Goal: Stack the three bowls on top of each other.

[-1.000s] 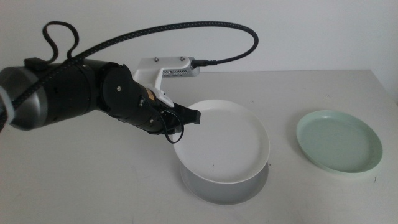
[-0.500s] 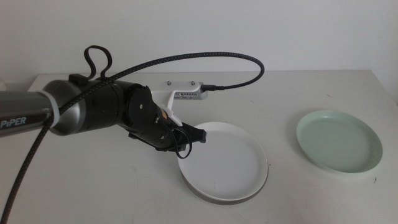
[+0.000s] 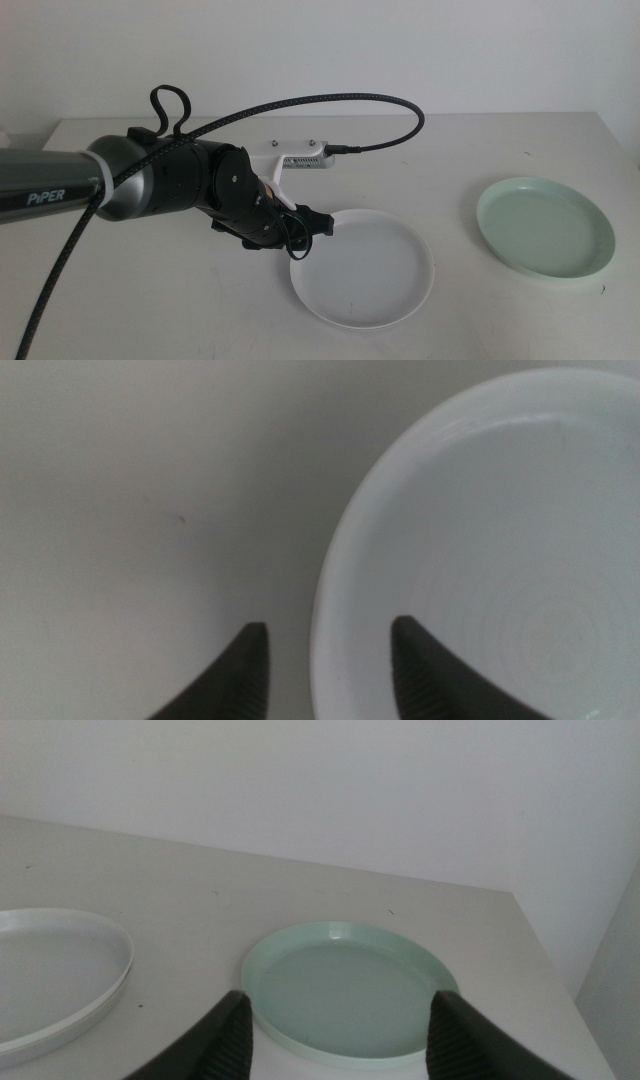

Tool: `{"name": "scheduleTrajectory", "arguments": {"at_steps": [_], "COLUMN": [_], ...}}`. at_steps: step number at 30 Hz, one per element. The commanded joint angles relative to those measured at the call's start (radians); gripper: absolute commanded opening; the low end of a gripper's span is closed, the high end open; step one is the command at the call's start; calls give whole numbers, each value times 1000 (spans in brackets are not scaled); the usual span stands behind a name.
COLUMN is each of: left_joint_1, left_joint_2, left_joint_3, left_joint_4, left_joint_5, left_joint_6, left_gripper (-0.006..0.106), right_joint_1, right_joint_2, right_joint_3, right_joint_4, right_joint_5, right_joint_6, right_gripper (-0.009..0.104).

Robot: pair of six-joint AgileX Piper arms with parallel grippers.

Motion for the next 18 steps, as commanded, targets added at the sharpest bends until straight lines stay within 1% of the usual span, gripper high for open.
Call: {"name": "scheduleTrajectory", "arguments": {"at_steps": [1, 3, 5, 7, 11, 13, 18], "left_joint_1": [-5, -5, -5, -5, -5, -5, -5], "left_joint_2": [-60, -75, -110, -152, -283, -357, -569], "left_joint_3": [-25, -25, -25, -25, -25, -25, -25], "left_joint_4": [-19, -19, -19, -19, -22, -37, -48], "left_joint_5": [-40, -40, -39, -35, 9, 56, 170], "left_joint_6": [-7, 16, 57, 102, 235, 294, 390], "left_gripper": [62, 81, 96, 105, 105, 105, 105], "right_joint_1": [-4, -4, -4, -4, -4, -4, -4], "right_joint_2": [11, 11, 11, 11, 11, 11, 11], "right_joint_3": [-7, -7, -7, -7, -7, -7, -7], "right_joint_4": [-10, -10, -10, -10, -10, -10, -10], "right_joint_5": [-76, -76, -76, -76, -76, -76, -76], "right_joint_6": [-5, -5, -5, -5, -5, -5, -5], "right_gripper": [45, 45, 45, 45, 45, 45, 45]}}
